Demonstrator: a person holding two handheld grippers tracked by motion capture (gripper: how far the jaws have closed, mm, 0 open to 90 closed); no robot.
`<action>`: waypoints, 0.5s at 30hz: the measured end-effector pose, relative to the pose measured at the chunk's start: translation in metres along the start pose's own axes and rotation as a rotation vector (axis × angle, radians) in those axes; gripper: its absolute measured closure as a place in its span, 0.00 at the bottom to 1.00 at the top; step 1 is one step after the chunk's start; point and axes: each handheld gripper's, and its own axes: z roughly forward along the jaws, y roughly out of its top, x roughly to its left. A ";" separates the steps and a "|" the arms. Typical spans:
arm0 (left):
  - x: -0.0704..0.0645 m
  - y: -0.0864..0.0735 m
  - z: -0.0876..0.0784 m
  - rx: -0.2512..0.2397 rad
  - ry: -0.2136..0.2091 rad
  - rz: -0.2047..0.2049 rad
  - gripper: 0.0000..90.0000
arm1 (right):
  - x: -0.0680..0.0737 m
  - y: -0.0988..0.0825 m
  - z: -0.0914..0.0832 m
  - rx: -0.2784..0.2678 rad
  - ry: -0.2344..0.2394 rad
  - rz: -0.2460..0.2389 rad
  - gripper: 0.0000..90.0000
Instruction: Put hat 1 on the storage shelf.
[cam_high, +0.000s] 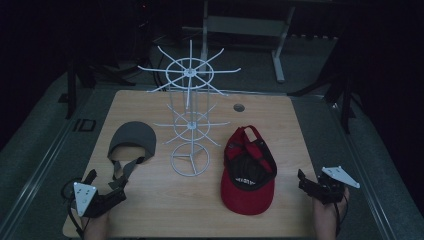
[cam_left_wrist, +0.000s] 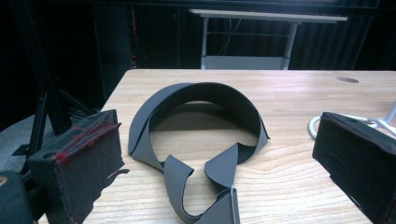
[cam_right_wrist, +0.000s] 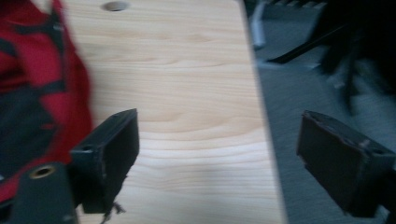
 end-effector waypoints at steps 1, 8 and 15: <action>0.000 0.000 0.000 0.001 -0.001 0.000 0.02 | 0.002 0.003 0.001 0.004 0.024 0.009 0.15; -0.001 0.000 0.001 0.007 -0.008 0.000 0.02 | 0.008 0.027 0.004 -0.018 0.067 -0.020 0.15; -0.005 0.001 0.002 0.064 -0.057 -0.006 0.02 | 0.011 0.050 0.007 -0.027 0.096 -0.058 0.14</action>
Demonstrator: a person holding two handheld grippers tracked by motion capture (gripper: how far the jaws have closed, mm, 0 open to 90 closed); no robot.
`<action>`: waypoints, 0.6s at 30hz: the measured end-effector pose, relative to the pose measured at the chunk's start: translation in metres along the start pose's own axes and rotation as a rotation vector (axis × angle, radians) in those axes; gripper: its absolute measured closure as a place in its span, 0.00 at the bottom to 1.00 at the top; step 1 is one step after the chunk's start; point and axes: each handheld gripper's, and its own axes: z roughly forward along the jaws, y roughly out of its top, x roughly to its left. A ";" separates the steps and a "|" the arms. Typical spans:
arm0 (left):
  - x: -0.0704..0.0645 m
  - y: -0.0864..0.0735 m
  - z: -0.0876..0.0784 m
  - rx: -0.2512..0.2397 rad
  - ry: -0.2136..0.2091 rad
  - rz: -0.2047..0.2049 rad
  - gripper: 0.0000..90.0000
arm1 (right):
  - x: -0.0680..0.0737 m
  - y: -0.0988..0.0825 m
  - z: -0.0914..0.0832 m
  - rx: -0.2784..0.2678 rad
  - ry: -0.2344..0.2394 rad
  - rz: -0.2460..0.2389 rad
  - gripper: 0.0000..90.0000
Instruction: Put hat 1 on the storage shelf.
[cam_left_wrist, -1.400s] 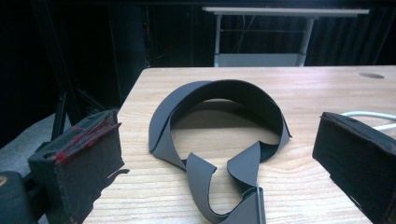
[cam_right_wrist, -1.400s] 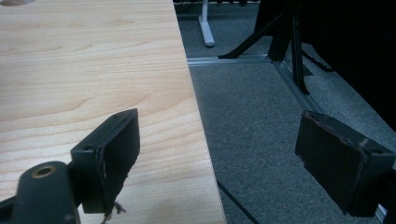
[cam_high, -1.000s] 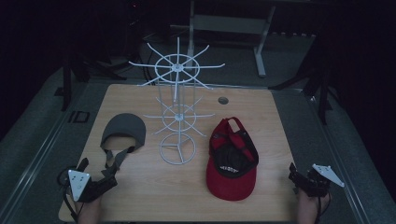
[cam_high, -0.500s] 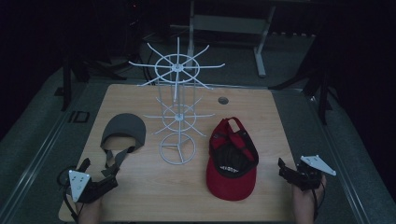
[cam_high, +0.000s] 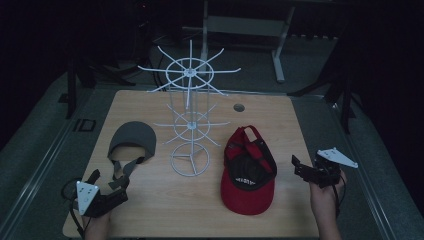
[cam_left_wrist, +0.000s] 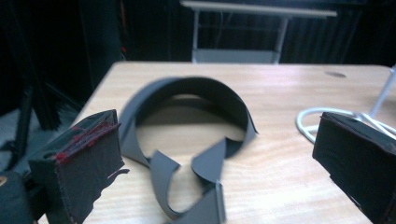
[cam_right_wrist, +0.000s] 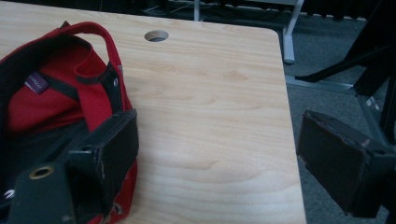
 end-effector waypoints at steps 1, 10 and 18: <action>-0.001 0.000 0.001 0.011 -0.013 -0.002 0.02 | 0.000 0.003 0.001 0.002 0.010 -0.005 0.14; -0.006 0.002 0.000 0.007 -0.021 -0.009 0.02 | 0.015 0.019 0.018 0.049 0.113 -0.023 0.18; -0.007 0.002 0.000 0.010 -0.044 -0.009 0.02 | 0.043 0.016 0.047 0.076 0.245 -0.101 0.14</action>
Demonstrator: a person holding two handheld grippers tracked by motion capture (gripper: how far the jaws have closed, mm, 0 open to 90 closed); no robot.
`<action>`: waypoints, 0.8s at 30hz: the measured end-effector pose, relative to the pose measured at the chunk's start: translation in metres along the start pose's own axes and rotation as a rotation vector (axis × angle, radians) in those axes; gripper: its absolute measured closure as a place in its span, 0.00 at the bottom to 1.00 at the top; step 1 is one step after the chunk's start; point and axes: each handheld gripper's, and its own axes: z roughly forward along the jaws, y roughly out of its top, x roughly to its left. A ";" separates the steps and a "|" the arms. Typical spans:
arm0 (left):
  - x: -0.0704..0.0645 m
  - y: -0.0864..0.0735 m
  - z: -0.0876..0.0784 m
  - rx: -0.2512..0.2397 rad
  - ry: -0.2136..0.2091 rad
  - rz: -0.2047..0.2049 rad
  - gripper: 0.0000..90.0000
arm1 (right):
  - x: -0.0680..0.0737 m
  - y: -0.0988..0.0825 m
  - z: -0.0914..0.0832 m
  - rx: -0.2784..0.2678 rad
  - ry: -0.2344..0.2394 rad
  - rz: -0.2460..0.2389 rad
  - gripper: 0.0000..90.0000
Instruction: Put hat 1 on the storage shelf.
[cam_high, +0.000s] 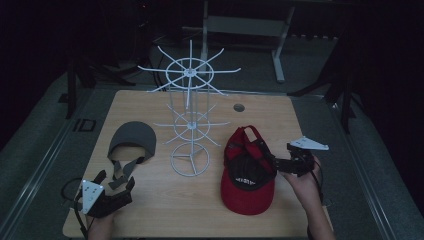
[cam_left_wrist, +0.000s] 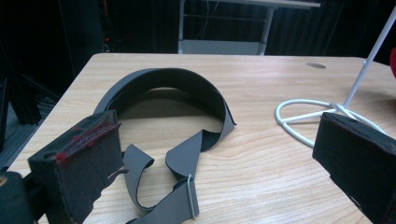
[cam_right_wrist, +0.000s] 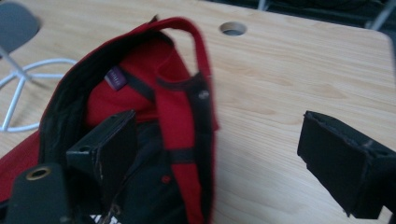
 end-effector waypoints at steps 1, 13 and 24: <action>0.000 0.000 0.000 -0.001 -0.001 -0.006 0.02 | 0.002 0.000 0.005 0.009 0.010 -0.009 0.15; 0.000 0.000 0.001 0.008 -0.013 -0.001 0.02 | 0.023 -0.006 0.057 0.135 -0.040 -0.163 0.19; 0.000 -0.001 0.002 0.020 0.000 -0.003 0.02 | 0.027 -0.023 0.078 0.192 -0.066 -0.197 0.35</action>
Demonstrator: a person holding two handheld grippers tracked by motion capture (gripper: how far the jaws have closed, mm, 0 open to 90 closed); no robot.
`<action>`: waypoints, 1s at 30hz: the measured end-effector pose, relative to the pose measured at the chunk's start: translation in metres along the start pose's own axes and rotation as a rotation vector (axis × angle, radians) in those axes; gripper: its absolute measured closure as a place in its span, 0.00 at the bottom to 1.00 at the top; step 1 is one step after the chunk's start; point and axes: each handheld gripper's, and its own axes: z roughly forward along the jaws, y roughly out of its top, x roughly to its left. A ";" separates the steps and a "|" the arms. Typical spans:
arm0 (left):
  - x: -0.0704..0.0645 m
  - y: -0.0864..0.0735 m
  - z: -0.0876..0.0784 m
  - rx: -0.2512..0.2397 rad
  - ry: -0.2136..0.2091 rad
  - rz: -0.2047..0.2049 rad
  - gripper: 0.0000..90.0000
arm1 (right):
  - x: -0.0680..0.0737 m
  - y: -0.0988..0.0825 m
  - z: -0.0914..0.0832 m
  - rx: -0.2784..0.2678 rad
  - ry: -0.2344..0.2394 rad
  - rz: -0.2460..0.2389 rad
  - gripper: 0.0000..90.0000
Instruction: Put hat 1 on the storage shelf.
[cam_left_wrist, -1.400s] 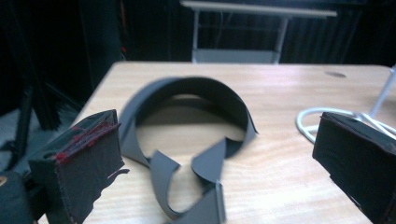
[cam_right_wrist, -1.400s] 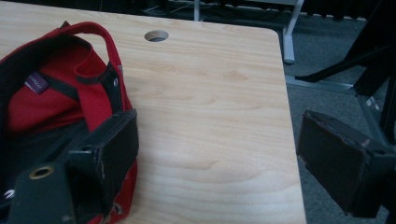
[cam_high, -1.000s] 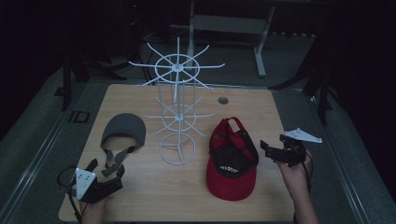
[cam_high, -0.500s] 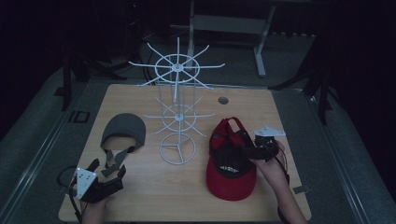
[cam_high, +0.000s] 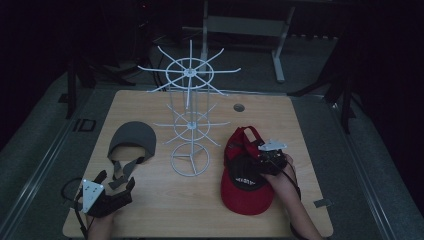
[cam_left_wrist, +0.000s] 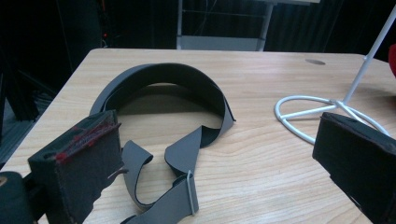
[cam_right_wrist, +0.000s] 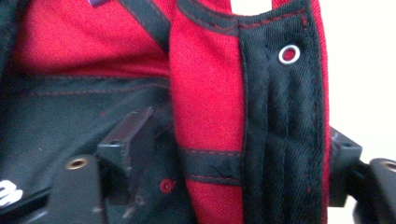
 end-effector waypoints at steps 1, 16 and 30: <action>0.000 0.000 0.000 0.000 -0.002 -0.002 0.02 | 0.000 -0.001 0.001 0.004 0.000 -0.003 0.38; 0.002 0.000 0.000 -0.004 0.012 -0.008 0.02 | 0.005 -0.008 0.011 0.039 -0.007 -0.052 0.80; 0.001 0.000 0.000 -0.006 0.021 0.012 0.02 | -0.009 0.005 -0.025 -0.061 -0.033 -0.009 0.95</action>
